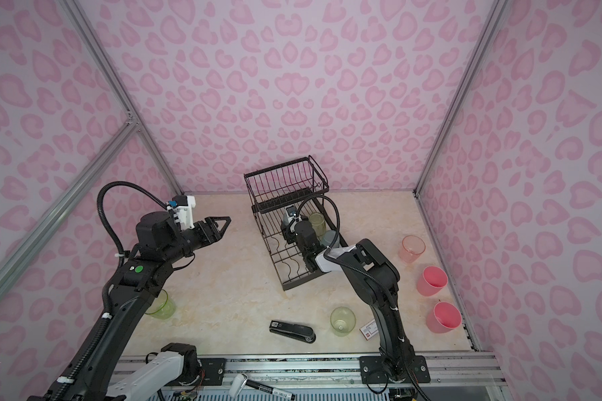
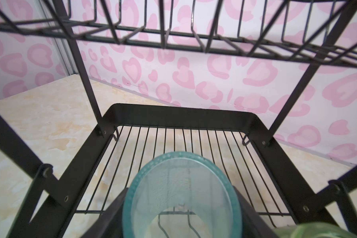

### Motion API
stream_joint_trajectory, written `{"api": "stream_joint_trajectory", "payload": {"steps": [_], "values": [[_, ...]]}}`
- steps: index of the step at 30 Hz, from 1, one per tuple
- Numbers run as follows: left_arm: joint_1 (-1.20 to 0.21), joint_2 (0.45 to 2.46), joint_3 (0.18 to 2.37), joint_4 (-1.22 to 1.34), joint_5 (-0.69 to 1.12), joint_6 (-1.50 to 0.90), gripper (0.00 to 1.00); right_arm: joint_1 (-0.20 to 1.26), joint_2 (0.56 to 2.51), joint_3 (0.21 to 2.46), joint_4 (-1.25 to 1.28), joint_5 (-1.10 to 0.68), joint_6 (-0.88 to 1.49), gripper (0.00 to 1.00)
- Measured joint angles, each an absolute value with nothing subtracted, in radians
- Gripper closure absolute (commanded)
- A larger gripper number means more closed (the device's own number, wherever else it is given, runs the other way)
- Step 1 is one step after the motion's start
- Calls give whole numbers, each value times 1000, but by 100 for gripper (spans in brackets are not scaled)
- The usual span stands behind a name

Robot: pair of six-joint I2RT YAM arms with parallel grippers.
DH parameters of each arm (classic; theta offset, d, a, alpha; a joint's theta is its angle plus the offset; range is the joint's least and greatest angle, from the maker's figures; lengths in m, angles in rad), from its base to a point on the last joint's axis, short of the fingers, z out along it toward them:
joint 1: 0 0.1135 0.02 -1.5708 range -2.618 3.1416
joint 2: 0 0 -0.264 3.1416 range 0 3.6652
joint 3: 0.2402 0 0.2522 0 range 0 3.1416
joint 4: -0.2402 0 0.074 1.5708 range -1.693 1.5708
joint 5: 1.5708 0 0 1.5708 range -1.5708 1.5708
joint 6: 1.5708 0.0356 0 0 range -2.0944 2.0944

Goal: Load cups into a dish rack
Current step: Place the cup upside down at the dish rack.

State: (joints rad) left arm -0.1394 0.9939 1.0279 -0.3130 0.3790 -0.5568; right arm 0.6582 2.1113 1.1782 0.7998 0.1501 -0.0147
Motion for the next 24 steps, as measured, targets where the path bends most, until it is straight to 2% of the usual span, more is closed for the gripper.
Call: {"api": "stream_joint_trajectory", "payload": {"steps": [10, 18, 24], "values": [[-136, 987, 1023, -313, 379, -557, 30, 659, 2111, 1175, 807, 156, -15, 15], [-133, 982, 1021, -313, 377, -556, 18, 679, 2091, 1135, 841, 157, -22, 11], [-133, 982, 1011, -313, 372, -555, 15, 696, 2045, 1111, 870, 160, -45, 10]]}}
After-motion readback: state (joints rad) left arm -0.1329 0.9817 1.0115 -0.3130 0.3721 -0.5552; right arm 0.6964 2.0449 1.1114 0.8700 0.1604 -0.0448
